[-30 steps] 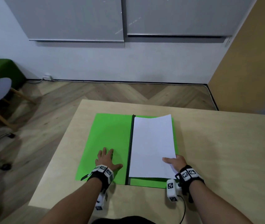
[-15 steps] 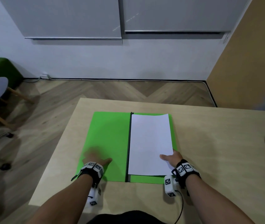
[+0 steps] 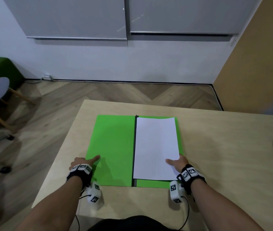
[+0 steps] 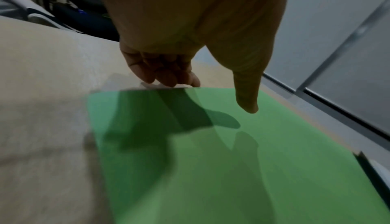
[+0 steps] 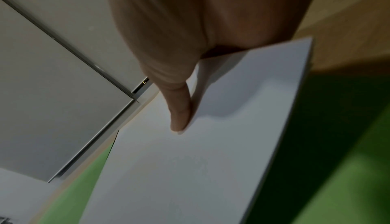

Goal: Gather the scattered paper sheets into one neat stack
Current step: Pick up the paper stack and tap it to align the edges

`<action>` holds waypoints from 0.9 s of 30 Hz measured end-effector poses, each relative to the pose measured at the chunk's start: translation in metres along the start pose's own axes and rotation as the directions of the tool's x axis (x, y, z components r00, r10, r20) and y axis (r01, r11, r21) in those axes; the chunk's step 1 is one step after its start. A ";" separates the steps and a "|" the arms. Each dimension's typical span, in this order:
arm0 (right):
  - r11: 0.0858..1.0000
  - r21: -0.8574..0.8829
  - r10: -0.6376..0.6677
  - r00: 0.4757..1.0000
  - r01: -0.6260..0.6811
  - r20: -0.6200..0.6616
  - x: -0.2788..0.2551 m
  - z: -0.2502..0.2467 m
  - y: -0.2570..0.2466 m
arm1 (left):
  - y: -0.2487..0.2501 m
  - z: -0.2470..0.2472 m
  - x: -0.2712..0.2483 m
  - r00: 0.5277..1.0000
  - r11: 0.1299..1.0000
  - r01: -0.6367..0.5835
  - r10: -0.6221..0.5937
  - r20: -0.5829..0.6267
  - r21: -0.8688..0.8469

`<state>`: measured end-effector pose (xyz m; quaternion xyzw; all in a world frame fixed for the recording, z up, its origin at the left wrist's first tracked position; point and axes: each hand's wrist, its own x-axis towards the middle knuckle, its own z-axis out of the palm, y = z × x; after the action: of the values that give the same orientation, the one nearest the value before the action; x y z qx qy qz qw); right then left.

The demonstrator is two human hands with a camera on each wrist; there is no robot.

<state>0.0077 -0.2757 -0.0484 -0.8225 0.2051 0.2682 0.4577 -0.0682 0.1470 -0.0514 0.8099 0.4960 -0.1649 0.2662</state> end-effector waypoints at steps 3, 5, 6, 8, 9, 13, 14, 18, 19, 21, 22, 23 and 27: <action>1.000 -0.025 0.016 1.000 -0.015 0.021 0.005 -0.002 0.001 | 0.005 -0.018 -0.013 0.997 0.999 -0.017 0.019 0.071 -0.030; 0.999 -0.045 0.023 1.000 -0.023 0.005 0.009 -0.005 0.003 | 0.006 -0.025 -0.016 0.996 0.996 -0.021 0.028 0.088 -0.087; 0.999 -0.045 0.021 1.000 -0.021 -0.011 0.013 -0.005 0.005 | 0.008 -0.029 -0.021 0.996 0.989 -0.025 0.038 0.086 -0.147; 0.997 -0.045 0.054 0.998 -0.055 -0.022 0.019 -0.003 0.008 | 0.016 -0.033 -0.033 0.996 0.974 -0.031 0.050 0.080 -0.224; 0.996 -0.045 0.072 0.997 -0.073 -0.028 0.019 -0.003 0.007 | 0.024 -0.037 -0.045 0.996 0.971 -0.060 0.074 0.053 -0.229; 0.991 -0.036 0.122 0.990 -0.125 -0.073 0.015 -0.007 0.006 | 0.059 -0.051 -0.087 0.957 0.918 -0.291 0.276 -0.095 -0.269; 0.993 -0.009 0.115 0.990 -0.117 -0.082 0.013 -0.008 0.005 | 0.068 -0.056 -0.100 0.941 0.900 -0.339 0.320 -0.113 -0.274; 0.990 0.082 0.119 0.989 -0.112 -0.090 0.011 -0.011 0.007 | 0.107 -0.070 -0.137 0.885 0.869 -0.462 0.464 -0.033 -0.174; 0.992 0.088 0.105 0.988 -0.095 -0.112 0.009 -0.013 0.005 | 0.116 -0.071 -0.144 0.868 0.860 -0.492 0.496 -0.001 -0.134; 0.993 0.097 0.076 0.988 -0.063 -0.136 0.008 -0.016 0.006 | 0.131 -0.069 -0.158 0.839 0.841 -0.532 0.539 0.073 -0.094; 0.996 0.080 0.058 0.988 -0.047 -0.146 0.009 -0.018 0.007 | 0.137 -0.067 -0.165 0.824 0.831 -0.548 0.556 0.112 -0.094; 0.997 0.071 0.038 0.987 -0.027 -0.157 0.009 -0.020 0.009 | 0.142 -0.063 -0.171 0.806 0.820 -0.562 0.572 0.150 -0.106; 0.997 0.072 -0.032 0.991 0.041 -0.131 0.009 -0.026 0.021 | 0.161 -0.035 -0.204 0.738 0.783 -0.557 0.620 0.267 -0.277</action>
<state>0.0088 -0.3095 -0.0562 -0.8241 0.2294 0.1977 0.4787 -0.0167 -0.0368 0.1285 0.8561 0.1718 -0.1655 0.4584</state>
